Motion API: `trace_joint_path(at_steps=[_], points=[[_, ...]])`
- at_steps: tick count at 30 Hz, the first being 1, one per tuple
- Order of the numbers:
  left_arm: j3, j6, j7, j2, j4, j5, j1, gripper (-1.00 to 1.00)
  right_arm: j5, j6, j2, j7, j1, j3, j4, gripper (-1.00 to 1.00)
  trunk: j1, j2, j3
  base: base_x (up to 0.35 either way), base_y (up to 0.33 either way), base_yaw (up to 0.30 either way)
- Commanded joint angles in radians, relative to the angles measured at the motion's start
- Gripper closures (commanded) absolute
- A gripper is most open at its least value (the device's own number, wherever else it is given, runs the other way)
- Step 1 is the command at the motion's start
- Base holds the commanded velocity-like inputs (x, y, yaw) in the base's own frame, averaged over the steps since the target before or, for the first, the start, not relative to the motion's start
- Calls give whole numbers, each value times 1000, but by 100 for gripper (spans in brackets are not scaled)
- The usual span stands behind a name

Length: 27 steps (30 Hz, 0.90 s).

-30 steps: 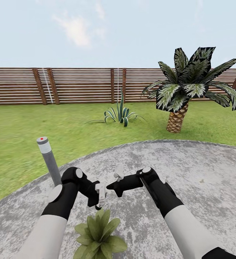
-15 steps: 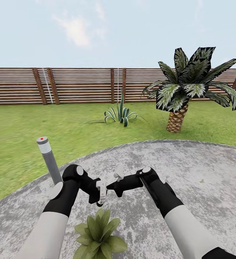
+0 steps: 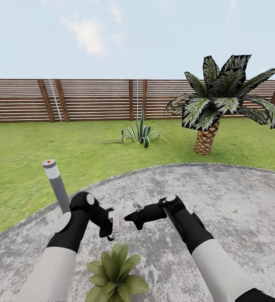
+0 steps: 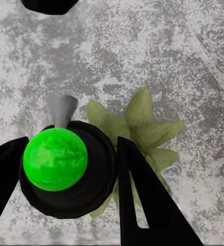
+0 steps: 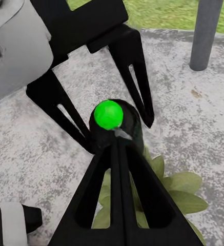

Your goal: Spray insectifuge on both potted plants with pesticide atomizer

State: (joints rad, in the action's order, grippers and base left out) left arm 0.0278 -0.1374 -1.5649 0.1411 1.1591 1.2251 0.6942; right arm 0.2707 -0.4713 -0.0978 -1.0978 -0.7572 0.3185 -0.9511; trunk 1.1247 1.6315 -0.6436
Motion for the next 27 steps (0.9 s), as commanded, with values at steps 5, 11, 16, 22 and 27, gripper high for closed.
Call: trace_joint_path(at_steps=[5, 11, 16, 22, 27], points=[[7, -10, -6, -71, 1, 131, 1, 100, 8, -7, 0, -4, 0, -1, -2, 100, 0, 1, -1, 0, 0, 0], [77, -32, -6, -121, 1, 145, 1, 100, 8, -6, 1, 4, 3, -6, 1, -100, 0, 1, -1, 0, 0, 0], [312, -107, -6, -125, 4, 145, 1, 100, 6, -2, 13, 10, 9, -15, 14, -100, 0, 1, -1, 0, 0, 0], [526, -123, -6, -176, 7, 134, 1, 100, 5, 1, 123, 179, 16, -18, 15, -100, 0, 1, -1, 0, 0, 0], [684, -126, 120, -187, 6, 119, 1, 100, 3, 0, 222, 269, 16, -208, 15, -100, 0, 1, -1, 0, 0, 0]])
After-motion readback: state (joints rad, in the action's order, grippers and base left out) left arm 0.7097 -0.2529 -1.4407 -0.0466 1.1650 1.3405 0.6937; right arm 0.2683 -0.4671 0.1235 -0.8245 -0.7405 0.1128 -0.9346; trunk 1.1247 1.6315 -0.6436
